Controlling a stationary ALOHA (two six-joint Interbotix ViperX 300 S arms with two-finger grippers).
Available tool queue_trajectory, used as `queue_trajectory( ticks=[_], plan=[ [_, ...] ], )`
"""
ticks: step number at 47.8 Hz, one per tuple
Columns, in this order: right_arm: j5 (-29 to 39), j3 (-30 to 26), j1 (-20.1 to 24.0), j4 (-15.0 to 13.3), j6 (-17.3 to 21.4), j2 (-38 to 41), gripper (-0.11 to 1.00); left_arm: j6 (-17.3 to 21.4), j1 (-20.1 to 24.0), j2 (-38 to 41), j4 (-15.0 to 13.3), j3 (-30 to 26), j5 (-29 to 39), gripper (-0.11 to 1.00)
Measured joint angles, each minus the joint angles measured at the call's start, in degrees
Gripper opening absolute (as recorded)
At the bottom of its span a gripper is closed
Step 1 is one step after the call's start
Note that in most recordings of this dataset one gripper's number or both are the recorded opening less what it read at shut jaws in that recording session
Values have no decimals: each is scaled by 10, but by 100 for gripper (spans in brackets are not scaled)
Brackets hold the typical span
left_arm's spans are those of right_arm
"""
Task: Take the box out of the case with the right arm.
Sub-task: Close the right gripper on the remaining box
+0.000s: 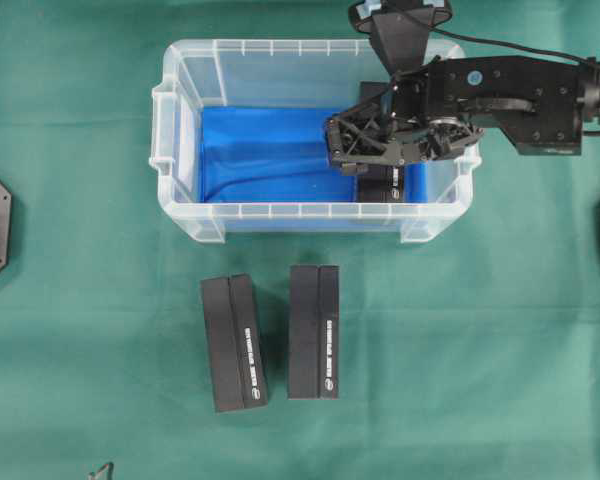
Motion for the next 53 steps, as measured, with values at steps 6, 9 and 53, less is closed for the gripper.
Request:
queue_trajectory(
  ticks=[6, 9, 53],
  plan=[
    [0, -2, -3, 8, 0, 4, 91, 0, 1, 0, 0, -1, 0, 0],
    [0, -2, -4, 11, 0, 4, 91, 0, 1, 1, 0, 0, 0, 0],
    [68, -43, -5, 26, -1, 18, 66, 2, 1, -2, 0, 0, 0, 0]
  ],
)
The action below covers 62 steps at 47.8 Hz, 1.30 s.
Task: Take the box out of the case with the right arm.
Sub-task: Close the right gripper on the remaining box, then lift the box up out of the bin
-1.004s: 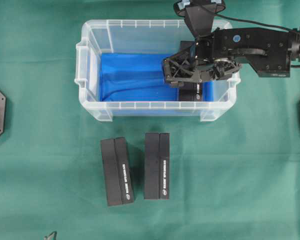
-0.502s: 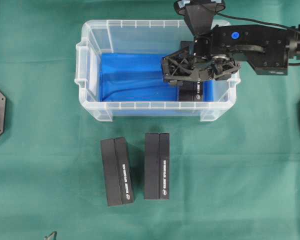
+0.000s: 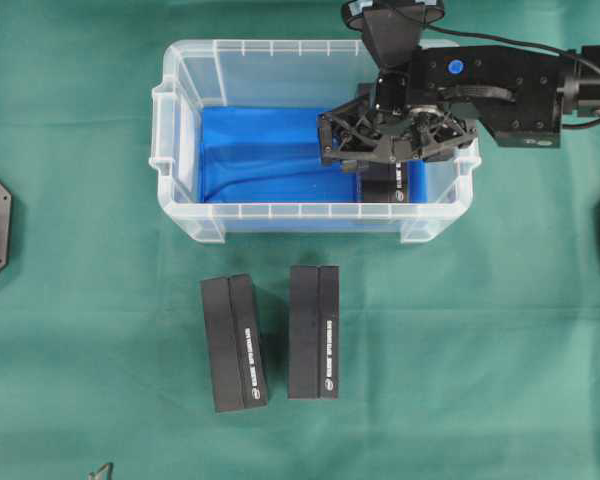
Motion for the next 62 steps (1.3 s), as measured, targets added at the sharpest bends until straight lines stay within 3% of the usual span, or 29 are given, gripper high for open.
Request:
queue_trajectory(
  ticks=[22, 30, 43, 62],
  plan=[
    [3, -1, 0, 3, 0, 0, 66, 0, 0, 0, 0, 1, 0, 0],
    [33, -17, 0, 4, -2, -2, 66, 0, 0, 0, 0, 1, 0, 0],
    [109, -67, 0, -3, -3, -33, 66, 1, 0, 0, 0, 1, 0, 0],
    [223, -186, 0, -32, -21, -40, 66, 1, -1, -1, 0, 1, 0, 0]
  ],
)
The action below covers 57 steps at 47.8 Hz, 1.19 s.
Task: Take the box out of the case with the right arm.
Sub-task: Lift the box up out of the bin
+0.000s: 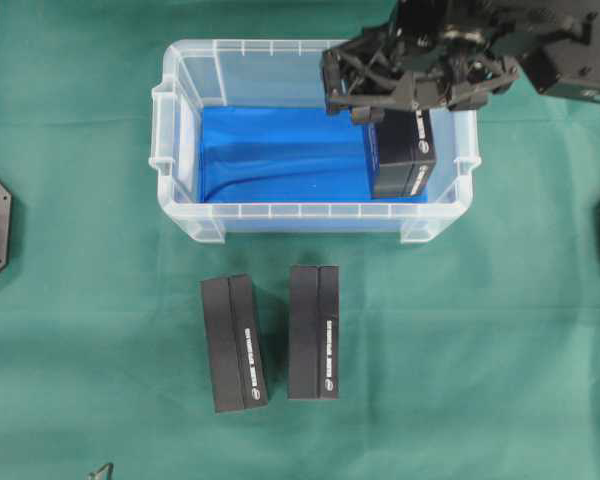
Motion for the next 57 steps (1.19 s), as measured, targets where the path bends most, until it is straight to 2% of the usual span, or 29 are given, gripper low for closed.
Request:
queue_trajectory(
  ticks=[9, 57],
  plan=[
    [19, -24, 0, -7, -2, 0, 66, 0, 0, 0, 0, 0, 0, 0],
    [31, -33, 1, -9, -2, 0, 66, 0, 0, 0, 0, 7, 0, 0]
  ],
)
